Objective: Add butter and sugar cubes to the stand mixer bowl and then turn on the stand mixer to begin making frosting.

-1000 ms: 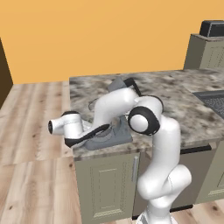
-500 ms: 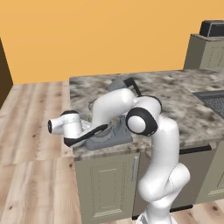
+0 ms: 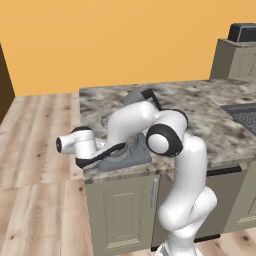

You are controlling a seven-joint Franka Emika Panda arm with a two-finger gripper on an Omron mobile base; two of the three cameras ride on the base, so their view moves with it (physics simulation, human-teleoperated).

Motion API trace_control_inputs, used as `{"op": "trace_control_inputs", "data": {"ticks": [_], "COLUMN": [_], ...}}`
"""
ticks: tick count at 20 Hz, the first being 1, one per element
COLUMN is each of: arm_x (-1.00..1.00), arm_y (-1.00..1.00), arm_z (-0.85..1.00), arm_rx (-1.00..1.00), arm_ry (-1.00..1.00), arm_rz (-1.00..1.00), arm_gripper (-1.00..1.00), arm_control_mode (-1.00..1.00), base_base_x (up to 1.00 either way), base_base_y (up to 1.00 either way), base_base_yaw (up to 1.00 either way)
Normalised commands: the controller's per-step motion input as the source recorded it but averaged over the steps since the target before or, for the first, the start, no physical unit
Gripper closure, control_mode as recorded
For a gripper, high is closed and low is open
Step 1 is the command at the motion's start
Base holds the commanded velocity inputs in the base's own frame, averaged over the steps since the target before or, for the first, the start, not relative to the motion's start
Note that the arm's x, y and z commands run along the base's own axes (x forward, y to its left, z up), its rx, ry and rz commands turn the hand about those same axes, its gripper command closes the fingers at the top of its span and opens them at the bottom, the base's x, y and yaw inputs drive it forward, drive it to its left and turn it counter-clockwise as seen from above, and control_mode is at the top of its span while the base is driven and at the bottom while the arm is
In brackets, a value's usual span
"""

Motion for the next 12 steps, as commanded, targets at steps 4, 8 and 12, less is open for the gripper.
{"op": "trace_control_inputs", "data": {"ticks": [4, 8, 12], "arm_x": [0.0, -0.13, -0.41], "arm_y": [0.0, 0.01, 0.07], "arm_z": [-0.01, 0.04, 0.24], "arm_rx": [0.0, 0.0, 0.01], "arm_ry": [0.0, 0.0, 0.0], "arm_rz": [0.05, 0.05, 0.06], "arm_gripper": [-1.0, -1.0, -1.0], "arm_control_mode": [-1.0, -1.0, -1.0], "base_base_x": [0.0, 0.0, 0.0], "base_base_y": [0.0, 0.0, 0.0], "base_base_yaw": [0.0, 0.0, 0.0]}}
